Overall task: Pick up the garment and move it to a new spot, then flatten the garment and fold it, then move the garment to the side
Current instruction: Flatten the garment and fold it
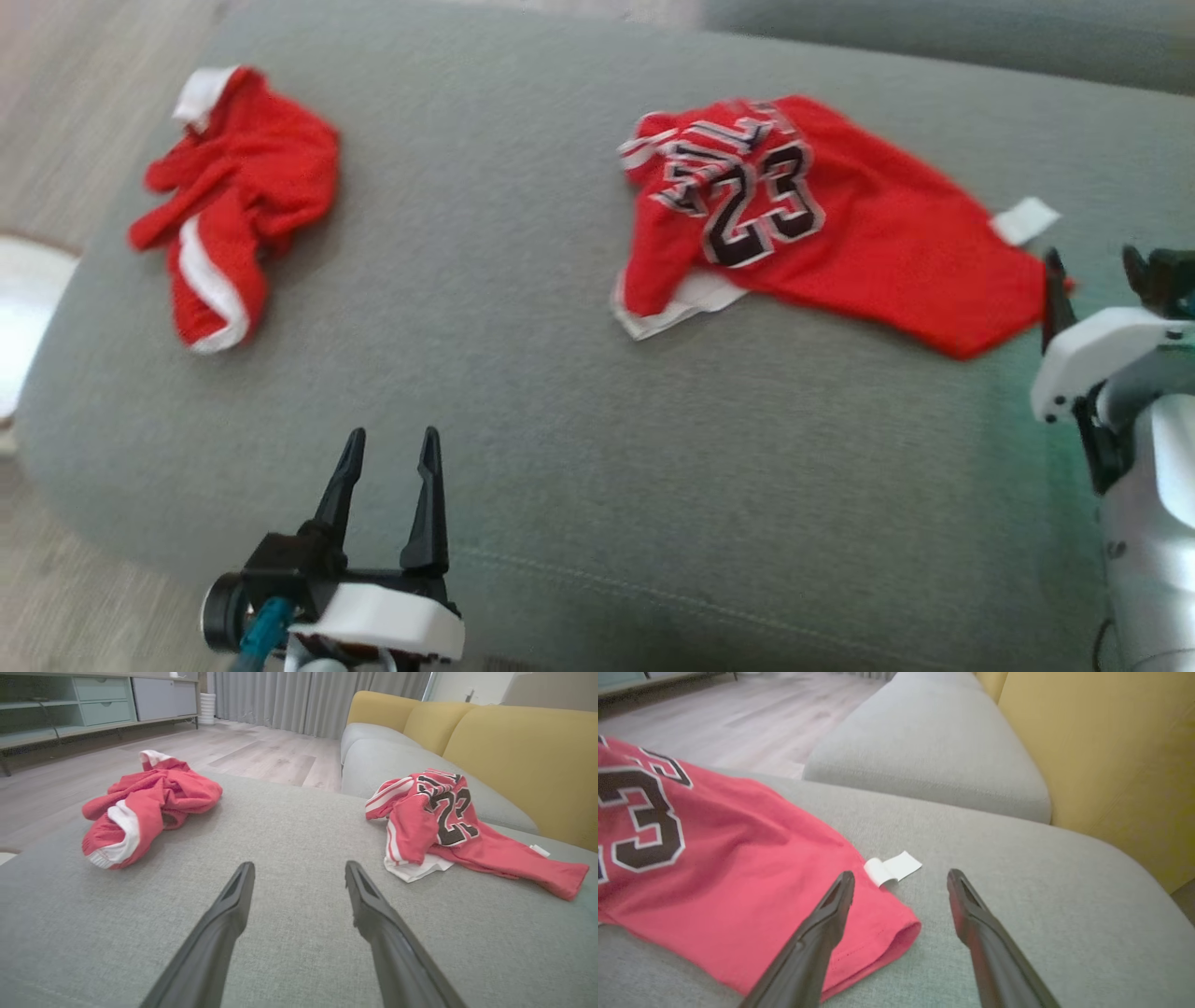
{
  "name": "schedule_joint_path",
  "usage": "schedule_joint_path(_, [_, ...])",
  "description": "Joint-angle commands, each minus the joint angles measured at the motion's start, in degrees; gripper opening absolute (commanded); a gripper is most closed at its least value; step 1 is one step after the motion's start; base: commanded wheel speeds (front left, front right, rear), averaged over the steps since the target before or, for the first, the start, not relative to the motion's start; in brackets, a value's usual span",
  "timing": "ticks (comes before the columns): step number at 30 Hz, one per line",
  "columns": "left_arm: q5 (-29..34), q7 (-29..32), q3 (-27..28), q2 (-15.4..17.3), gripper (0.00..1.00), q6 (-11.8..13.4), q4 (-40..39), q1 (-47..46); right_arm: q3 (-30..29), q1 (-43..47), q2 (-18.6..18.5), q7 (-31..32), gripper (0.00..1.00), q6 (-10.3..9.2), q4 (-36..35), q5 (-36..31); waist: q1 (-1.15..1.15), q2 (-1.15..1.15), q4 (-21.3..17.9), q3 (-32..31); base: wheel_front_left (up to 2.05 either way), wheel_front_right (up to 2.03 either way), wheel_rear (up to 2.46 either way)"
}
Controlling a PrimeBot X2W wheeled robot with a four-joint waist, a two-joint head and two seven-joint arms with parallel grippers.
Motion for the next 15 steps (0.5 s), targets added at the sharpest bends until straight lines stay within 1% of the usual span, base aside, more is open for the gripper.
schedule_joint_path(1, [0.44,-0.91,1.48,0.27,1.00,0.04,-1.41,-2.55,0.27,-2.42,-1.04,0.38,1.00,0.43,0.86,-0.88,-0.02,0.00,2.92,2.47,0.00,0.00,0.00])
schedule_joint_path(4, [0.55,-1.16,1.30,0.24,1.00,0.13,-1.25,-2.72,-2.12,-4.03,-2.09,1.33,1.00,0.43,5.71,-1.38,-0.02,0.00,4.03,3.14,0.00,0.00,0.00])
schedule_joint_path(9, [0.55,-1.40,0.95,0.29,1.00,0.06,-0.76,-2.77,-5.74,-5.61,-3.26,1.24,1.00,0.43,11.15,-2.50,-0.02,0.00,4.96,3.32,0.00,0.00,0.00])
schedule_joint_path(15, [0.53,-1.27,0.75,0.73,1.00,-0.01,-0.37,-3.12,-7.91,-8.55,-3.32,1.43,1.00,0.43,16.68,-1.99,-0.02,0.00,5.22,3.68,0.00,0.00,0.00])
